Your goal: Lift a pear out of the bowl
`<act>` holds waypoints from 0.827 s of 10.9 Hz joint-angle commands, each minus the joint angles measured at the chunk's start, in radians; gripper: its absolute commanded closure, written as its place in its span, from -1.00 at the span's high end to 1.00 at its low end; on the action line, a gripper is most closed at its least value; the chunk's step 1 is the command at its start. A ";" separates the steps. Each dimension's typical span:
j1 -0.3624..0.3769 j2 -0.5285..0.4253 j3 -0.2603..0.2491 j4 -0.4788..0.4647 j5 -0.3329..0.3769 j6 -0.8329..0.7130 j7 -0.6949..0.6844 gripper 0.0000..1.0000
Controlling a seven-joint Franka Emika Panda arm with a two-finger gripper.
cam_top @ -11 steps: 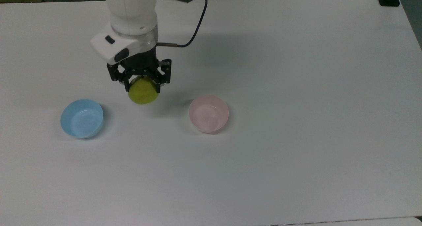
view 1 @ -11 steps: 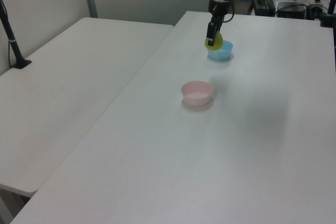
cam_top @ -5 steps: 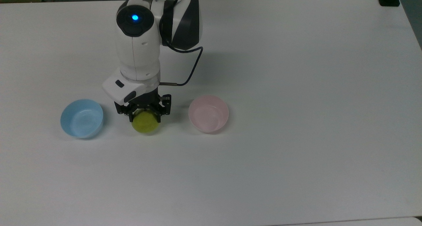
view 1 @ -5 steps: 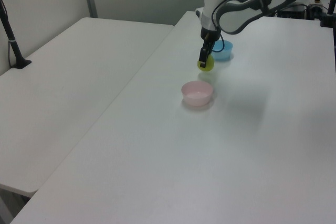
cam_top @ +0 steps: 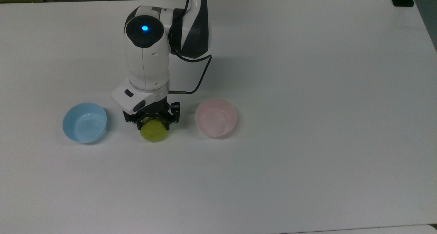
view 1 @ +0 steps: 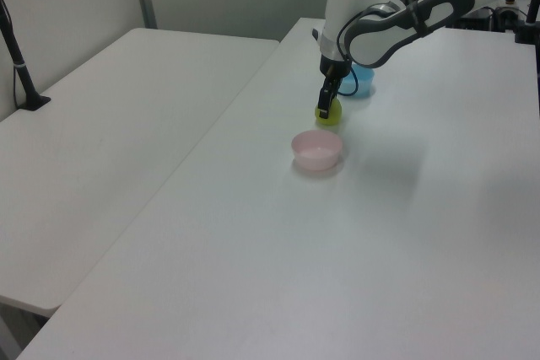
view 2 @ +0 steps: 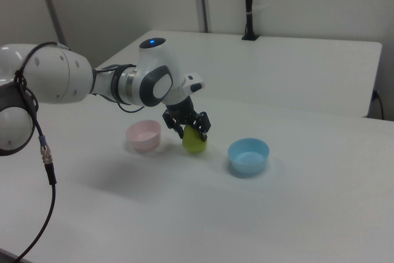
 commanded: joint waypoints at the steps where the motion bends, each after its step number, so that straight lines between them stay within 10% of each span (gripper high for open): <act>1: 0.009 -0.021 -0.005 -0.004 0.005 0.004 -0.013 1.00; 9: 0.095 -0.415 -0.002 -0.019 0.017 -0.522 0.088 1.00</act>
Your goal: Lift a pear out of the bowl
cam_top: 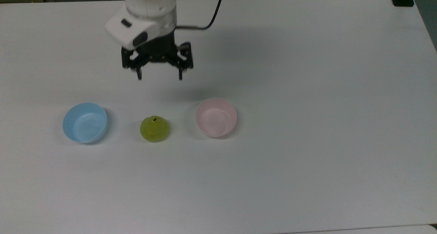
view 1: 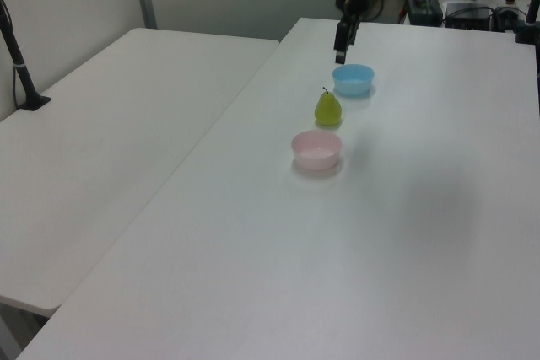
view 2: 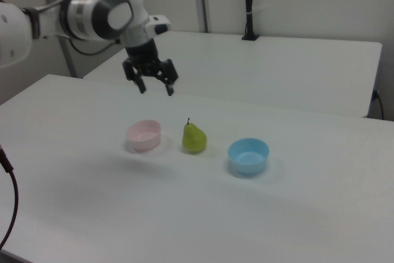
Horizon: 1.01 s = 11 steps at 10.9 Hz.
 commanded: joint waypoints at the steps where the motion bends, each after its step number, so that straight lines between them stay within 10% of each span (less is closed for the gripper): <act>1: 0.058 -0.152 -0.011 -0.061 0.014 -0.200 0.079 1.00; 11: 0.051 -0.211 -0.017 -0.079 0.007 -0.256 0.082 1.00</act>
